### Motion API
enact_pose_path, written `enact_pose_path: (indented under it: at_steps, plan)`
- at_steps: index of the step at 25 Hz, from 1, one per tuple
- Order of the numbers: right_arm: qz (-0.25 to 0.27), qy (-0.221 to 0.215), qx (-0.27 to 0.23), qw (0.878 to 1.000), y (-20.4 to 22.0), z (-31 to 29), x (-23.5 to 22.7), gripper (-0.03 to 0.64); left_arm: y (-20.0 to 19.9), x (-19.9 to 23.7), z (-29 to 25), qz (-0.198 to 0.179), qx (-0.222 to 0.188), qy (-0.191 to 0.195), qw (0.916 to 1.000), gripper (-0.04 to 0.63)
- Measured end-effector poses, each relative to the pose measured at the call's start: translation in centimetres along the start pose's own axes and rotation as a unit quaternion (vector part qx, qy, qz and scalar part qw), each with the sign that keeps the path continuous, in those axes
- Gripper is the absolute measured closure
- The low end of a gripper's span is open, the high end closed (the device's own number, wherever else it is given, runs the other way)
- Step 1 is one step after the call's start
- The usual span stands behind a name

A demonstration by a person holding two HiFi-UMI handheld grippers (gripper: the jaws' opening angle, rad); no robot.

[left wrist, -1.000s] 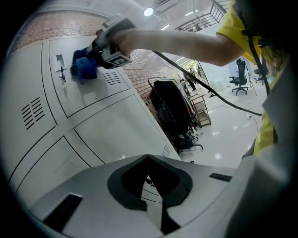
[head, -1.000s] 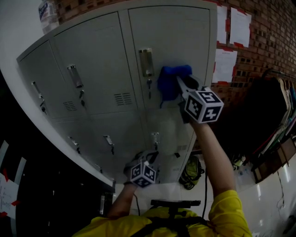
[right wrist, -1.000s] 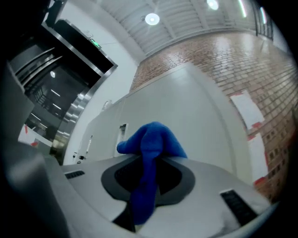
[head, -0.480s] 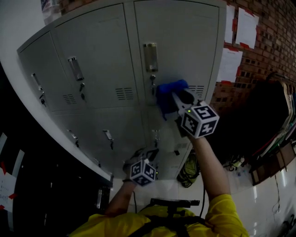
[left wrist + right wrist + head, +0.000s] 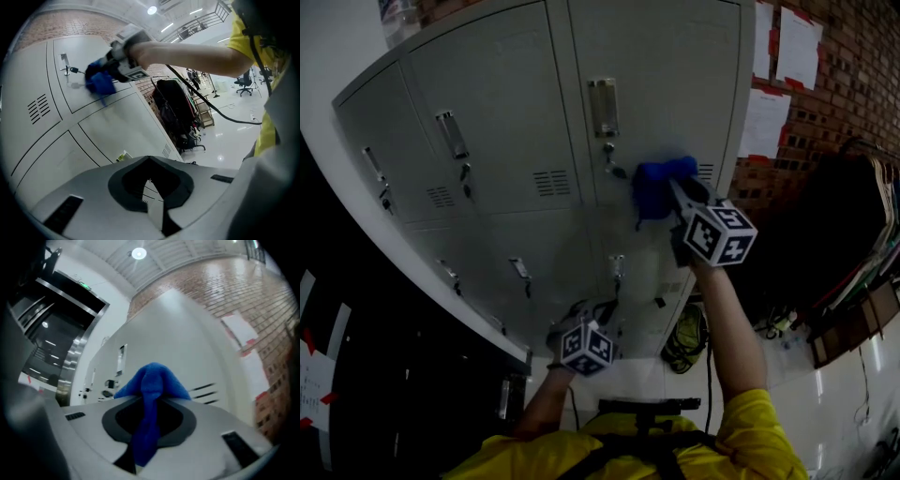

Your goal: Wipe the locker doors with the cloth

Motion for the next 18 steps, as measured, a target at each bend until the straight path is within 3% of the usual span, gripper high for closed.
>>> enact_pose_path:
  at_steps: [3, 5, 8, 12, 15, 18]
  plan:
    - [-0.008, 0.095, -0.034, 0.995, -2.2, 5.6, -7.2, 0.545, 0.4, 0.2, 0.1, -0.005, 0.005, -0.007, 0.9999, 0.597]
    - [-0.021, 0.128, -0.042, 0.991, -2.8, 8.0, -10.3, 0.545, 0.1, 0.3, 0.4, -0.01, 0.01, -0.012, 0.9998, 0.597]
    - [-0.037, 0.077, -0.041, 0.995, -2.1, 9.3, -9.6, 0.545, 0.0, 0.2, 0.7, -0.021, 0.023, -0.029, 0.9991, 0.597]
    - [0.054, -0.003, -0.013, 0.998, 3.3, 11.7, -2.3, 0.544, -0.8, -0.2, 2.0, -0.006, 0.049, -0.069, 0.9964, 0.597]
    - [0.026, -0.007, 0.028, 0.999, 11.1, 15.5, -1.0, 0.543, -2.0, -1.4, 2.9, 0.005, 0.062, -0.082, 0.9947, 0.597]
    - [0.022, -0.013, 0.106, 0.994, 17.2, 17.6, -1.9, 0.543, -2.2, -3.9, 2.6, 0.016, 0.086, -0.072, 0.9935, 0.597]
Point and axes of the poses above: the fingertips, and each gripper's own axes: z backward along the fingers, x to its left, y out of its underside, the point moved 10 cm from there along z, backward along the fingers, and after that the axes turned 10 degrees about -z, right-handed, at the moved point
